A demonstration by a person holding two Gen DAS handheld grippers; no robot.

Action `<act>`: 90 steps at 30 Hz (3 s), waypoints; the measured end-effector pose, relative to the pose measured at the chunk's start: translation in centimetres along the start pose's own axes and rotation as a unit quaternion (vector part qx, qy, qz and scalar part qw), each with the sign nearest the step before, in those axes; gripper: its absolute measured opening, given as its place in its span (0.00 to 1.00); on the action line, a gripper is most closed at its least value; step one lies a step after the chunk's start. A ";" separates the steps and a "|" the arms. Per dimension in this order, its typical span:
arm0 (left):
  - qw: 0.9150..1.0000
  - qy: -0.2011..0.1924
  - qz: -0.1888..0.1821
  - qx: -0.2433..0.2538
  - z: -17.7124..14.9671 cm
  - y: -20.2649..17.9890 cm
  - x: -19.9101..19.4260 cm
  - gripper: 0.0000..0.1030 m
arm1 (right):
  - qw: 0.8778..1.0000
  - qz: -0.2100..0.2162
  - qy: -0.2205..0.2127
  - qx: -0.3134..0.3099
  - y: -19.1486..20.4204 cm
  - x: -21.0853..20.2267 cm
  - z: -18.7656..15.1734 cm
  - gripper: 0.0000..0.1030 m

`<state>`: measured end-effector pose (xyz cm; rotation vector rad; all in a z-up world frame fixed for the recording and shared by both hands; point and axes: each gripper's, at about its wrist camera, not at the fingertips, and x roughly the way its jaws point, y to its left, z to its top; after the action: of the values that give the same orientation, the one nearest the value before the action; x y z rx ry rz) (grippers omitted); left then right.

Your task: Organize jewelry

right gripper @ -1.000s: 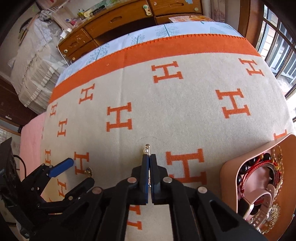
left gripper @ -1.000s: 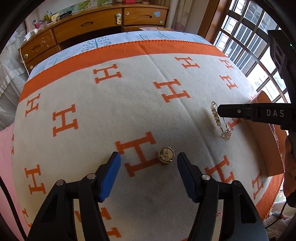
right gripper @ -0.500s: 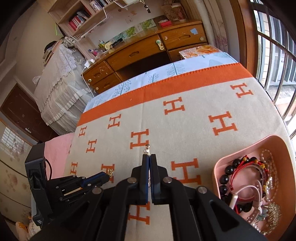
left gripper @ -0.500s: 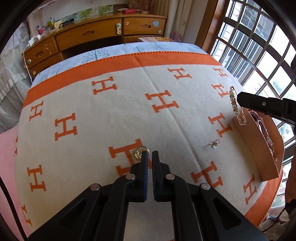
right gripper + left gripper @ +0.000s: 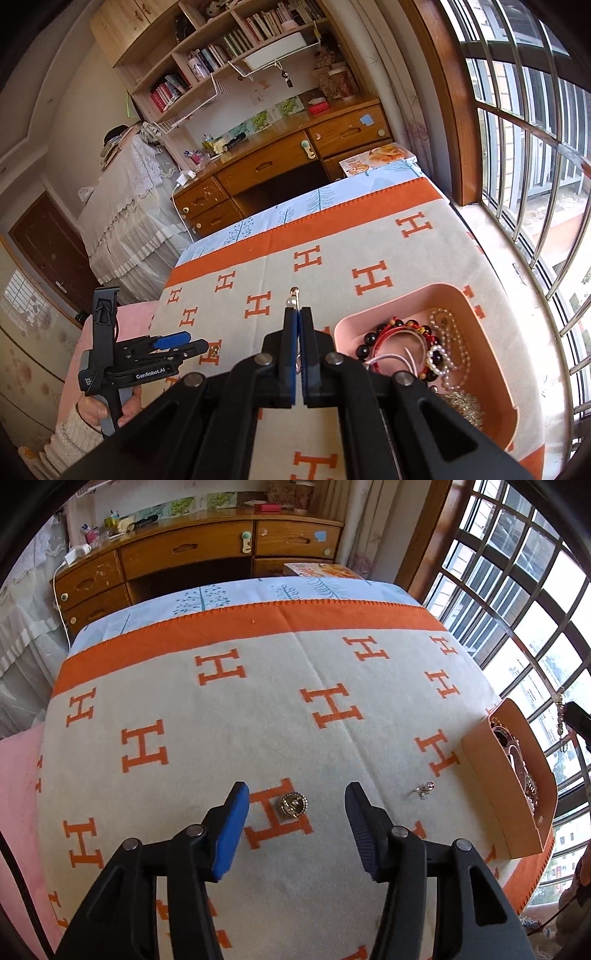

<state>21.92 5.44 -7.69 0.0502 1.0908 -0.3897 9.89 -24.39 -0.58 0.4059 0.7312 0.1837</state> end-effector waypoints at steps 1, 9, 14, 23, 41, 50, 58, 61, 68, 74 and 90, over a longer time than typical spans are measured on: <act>1.000 0.007 0.002 0.001 -0.1 0.0 0.5 0.51 | 1.000 0.001 -0.001 0.004 -0.5 -0.2 -0.1 0.01; 0.998 0.028 0.039 0.042 -0.7 -1.5 2.7 0.32 | 0.999 -0.006 0.005 0.038 -4.3 -0.6 -1.3 0.01; 0.997 0.028 0.051 0.056 -0.9 -2.1 3.4 0.21 | 0.999 -0.011 0.004 0.039 -5.3 -0.8 -2.0 0.01; 0.995 0.024 0.064 0.068 -0.6 -4.4 2.6 0.16 | 0.999 -0.012 -0.004 0.049 -7.0 -1.7 -2.5 0.01; 0.986 -0.042 -0.075 0.142 3.5 -23.4 -1.3 0.16 | 0.997 -0.019 -0.017 0.071 -10.4 -3.0 -2.3 0.01; 0.990 -0.010 -0.072 0.124 5.3 -25.2 2.5 0.20 | 0.997 -0.009 0.016 0.073 -11.2 -1.2 -1.7 0.03; 0.991 -0.020 -0.055 0.119 4.6 -24.1 1.1 0.43 | 0.997 0.004 0.028 0.070 -10.8 -1.1 -2.3 0.03; 0.992 -0.031 -0.044 0.111 4.0 -23.1 -0.4 0.43 | 0.998 0.010 0.027 0.062 -10.2 -1.6 -2.6 0.03; 0.994 -0.072 0.009 0.084 1.3 -19.1 -5.5 0.54 | 0.999 0.027 0.039 0.022 -7.0 -2.1 -3.8 0.03; 0.990 -0.117 0.059 0.041 -2.0 -14.7 -10.1 0.62 | 0.998 0.051 0.046 -0.013 -3.6 -2.5 -4.7 0.03; 0.996 -0.059 0.054 -0.045 -12.3 -9.2 -6.5 0.63 | 0.986 0.073 0.098 -0.114 3.8 1.0 -10.4 0.03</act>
<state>5.79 1.54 -6.43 0.0065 0.9833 -0.2429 3.44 -17.57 -6.54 0.2245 0.8637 0.4461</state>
